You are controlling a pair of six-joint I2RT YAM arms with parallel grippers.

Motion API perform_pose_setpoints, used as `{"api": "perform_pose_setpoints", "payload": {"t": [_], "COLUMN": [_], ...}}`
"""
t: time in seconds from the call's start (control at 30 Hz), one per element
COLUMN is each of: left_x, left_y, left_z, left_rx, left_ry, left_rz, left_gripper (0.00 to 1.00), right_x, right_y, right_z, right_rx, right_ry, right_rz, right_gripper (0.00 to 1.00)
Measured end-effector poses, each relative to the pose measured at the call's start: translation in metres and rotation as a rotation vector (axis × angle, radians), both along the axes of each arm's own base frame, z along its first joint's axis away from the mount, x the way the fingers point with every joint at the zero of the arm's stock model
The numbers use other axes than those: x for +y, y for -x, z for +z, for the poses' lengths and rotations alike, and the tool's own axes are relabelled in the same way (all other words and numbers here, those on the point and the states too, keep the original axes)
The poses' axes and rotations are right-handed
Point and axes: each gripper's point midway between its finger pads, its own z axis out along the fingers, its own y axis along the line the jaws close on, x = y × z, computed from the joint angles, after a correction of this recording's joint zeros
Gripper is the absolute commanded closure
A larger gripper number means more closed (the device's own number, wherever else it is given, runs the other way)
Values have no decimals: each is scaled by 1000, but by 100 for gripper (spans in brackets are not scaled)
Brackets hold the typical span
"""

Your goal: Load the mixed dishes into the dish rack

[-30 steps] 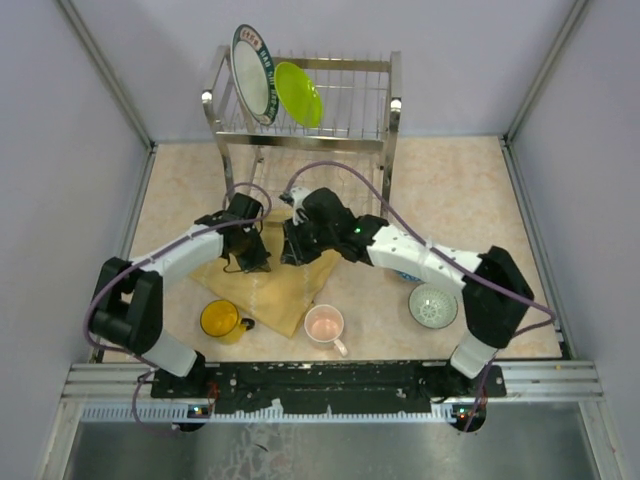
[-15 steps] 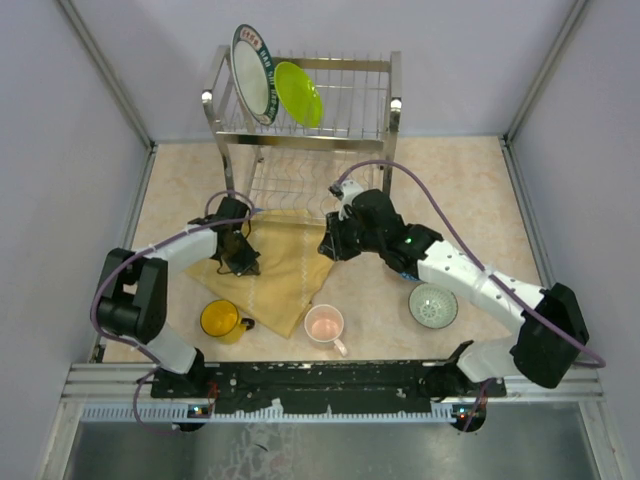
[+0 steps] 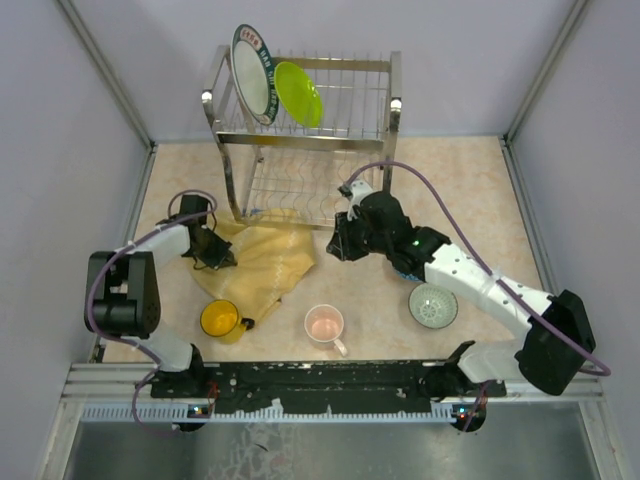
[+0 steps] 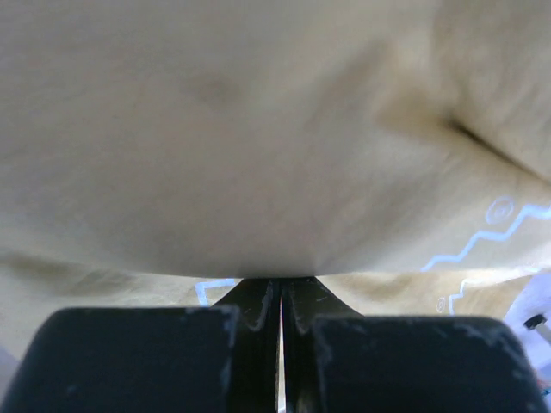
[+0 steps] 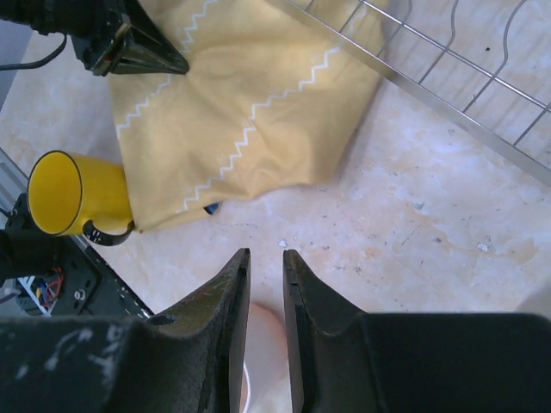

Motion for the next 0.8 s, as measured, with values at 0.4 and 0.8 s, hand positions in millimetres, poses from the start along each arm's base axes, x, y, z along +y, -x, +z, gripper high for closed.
{"api": "perform_pose_setpoints", "payload": {"t": [0.4, 0.8], "left_x": [62, 130], "left_y": [-14, -42], "left_z": [1, 6], "left_rx": [-25, -16], "left_ry": [-18, -227], "left_rz": [147, 169], "left_gripper": [100, 100], "right_x": [-9, -10], "right_y": [-7, -7], "right_z": [0, -1], "right_rx": [-6, -4], "right_ry": [10, 13], "right_rz": [-27, -27], "right_gripper": [77, 77]}}
